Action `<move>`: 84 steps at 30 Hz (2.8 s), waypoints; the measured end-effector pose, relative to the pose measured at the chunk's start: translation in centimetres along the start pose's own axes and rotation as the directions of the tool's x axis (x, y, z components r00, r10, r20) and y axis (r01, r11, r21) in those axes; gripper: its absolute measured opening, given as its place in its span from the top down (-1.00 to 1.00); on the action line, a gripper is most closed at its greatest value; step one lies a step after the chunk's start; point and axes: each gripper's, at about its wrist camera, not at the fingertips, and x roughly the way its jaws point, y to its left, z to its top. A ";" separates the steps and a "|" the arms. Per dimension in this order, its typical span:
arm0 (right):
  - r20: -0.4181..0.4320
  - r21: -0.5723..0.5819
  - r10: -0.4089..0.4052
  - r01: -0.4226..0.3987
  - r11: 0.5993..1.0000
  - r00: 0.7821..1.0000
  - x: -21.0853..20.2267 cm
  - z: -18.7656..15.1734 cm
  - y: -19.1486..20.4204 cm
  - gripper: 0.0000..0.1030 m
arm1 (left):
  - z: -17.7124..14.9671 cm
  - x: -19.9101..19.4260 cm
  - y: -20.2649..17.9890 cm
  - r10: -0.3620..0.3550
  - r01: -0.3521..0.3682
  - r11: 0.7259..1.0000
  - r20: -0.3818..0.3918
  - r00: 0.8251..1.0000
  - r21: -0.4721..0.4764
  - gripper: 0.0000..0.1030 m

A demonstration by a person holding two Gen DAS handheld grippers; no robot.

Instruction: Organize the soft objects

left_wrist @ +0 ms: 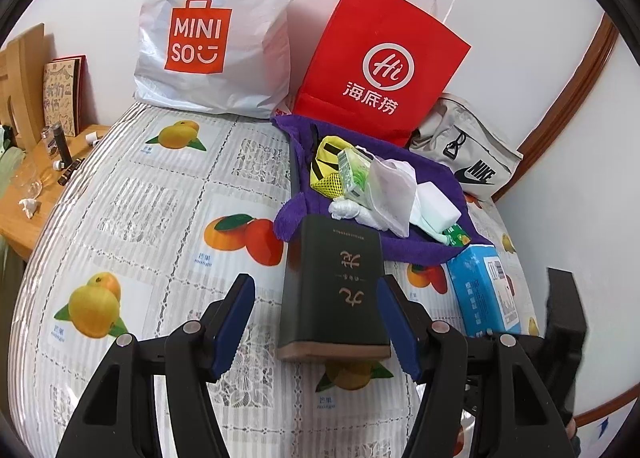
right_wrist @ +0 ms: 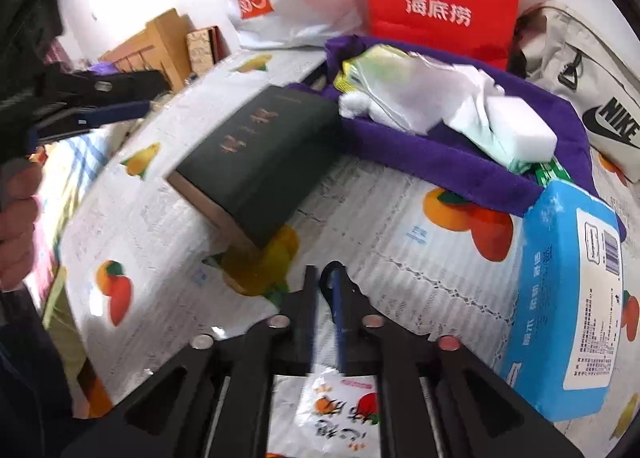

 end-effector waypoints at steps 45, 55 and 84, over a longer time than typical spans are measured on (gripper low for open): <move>0.241 0.121 -0.059 0.030 0.992 0.969 -8.3 -6.5 -2.9 0.62 | -7.8 0.0 -5.0 0.053 -0.040 0.992 -0.108 0.993 0.119 -0.19; 0.292 0.230 -0.122 0.054 0.972 0.949 -12.9 -12.5 -5.8 0.62 | -11.5 3.6 -9.5 0.035 0.004 0.981 -0.193 0.981 0.196 -0.19; 0.284 0.393 -0.151 0.029 0.919 0.947 -13.0 -19.2 -11.6 0.61 | -14.9 10.0 -18.5 0.193 -0.110 0.901 -0.162 0.968 0.419 -0.40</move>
